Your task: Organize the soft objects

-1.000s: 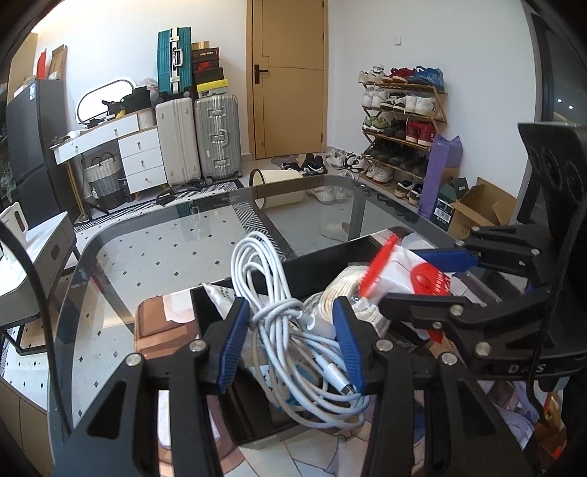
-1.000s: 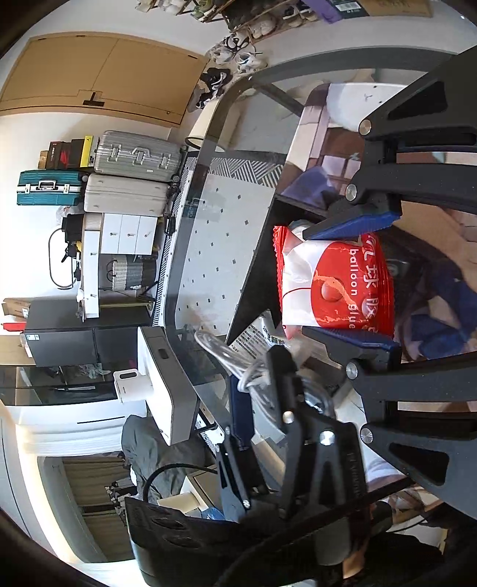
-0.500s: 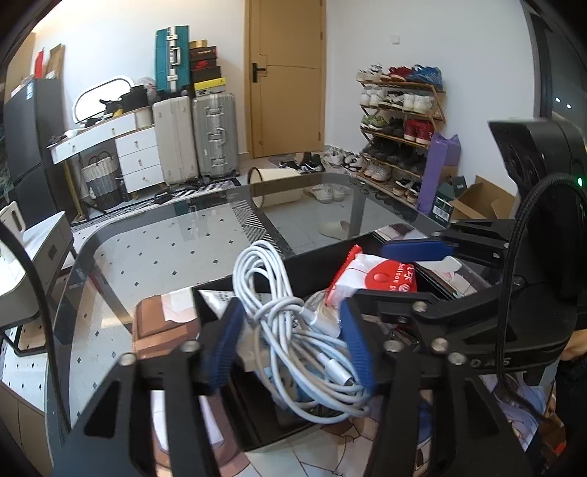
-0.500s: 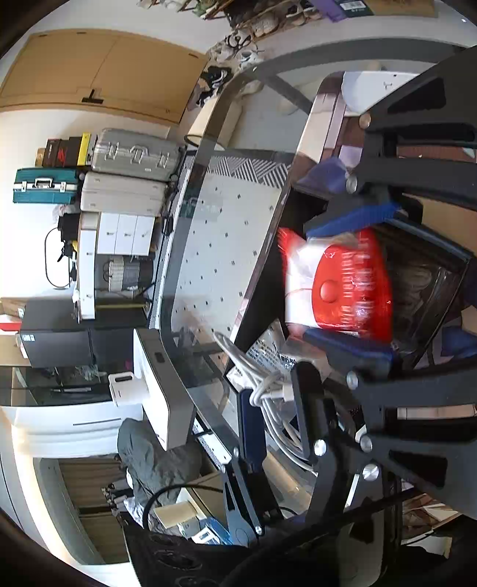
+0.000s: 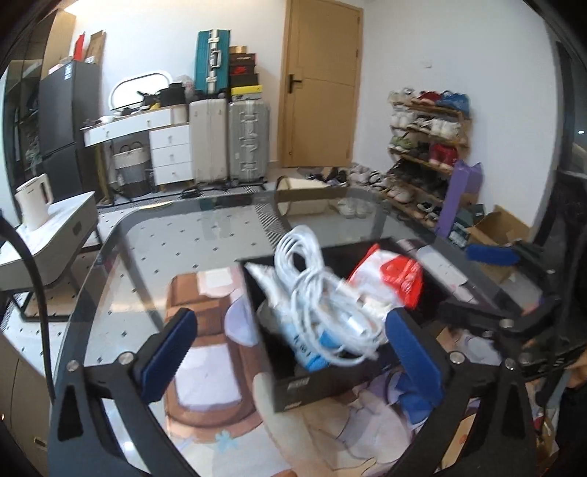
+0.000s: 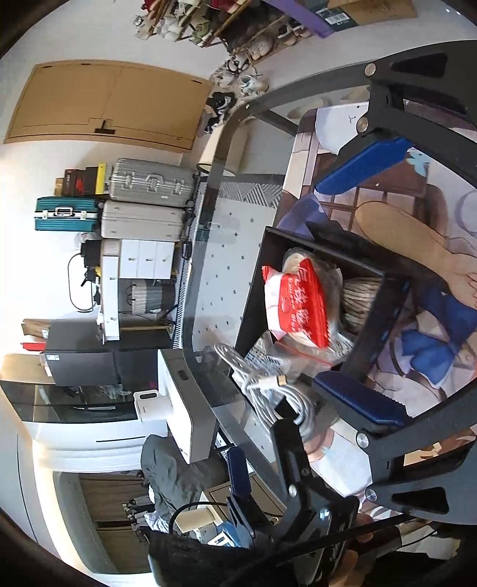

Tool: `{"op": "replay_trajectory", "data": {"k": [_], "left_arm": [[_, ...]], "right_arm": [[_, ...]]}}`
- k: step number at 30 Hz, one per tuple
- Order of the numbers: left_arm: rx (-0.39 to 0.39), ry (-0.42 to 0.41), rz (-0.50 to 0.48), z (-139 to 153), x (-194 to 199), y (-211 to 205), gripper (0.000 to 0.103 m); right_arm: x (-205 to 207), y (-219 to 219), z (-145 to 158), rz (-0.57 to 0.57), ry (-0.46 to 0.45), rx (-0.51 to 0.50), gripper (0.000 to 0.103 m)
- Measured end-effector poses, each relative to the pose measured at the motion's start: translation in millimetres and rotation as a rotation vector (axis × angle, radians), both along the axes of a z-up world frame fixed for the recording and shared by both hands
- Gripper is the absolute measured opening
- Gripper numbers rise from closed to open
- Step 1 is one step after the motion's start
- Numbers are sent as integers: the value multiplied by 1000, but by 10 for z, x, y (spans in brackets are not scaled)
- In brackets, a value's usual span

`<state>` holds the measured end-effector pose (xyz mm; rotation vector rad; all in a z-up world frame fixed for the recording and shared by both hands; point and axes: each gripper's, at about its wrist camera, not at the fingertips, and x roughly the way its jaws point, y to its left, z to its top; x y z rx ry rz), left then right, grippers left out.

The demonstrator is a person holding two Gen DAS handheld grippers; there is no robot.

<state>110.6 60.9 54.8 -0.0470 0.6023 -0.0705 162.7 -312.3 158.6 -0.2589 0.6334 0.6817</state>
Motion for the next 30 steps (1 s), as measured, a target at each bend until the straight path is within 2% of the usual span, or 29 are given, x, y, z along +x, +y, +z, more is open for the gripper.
{"op": "replay_trajectory", "data": {"k": [4,9,16,24,30], "left_arm": [[-23,-10,17,-133,-100,28,103],[4,-54,50,-246,-213,-2,103],[0,-118,114,-218,-312,68,103],[-11,-122,132,-214,-323,103,103],[-28,-119,141,-225,-322,118,103]], "right_arm": [[-132,-21,-40,4,-7,20,101],[-246,-34,-118,3,-27,49,102],[-338,-90,-135,5,-60,110,102],[-391,-69,-198,-3,-86,102,102],[-426,-193,-155,-13,-106,169,102]]}}
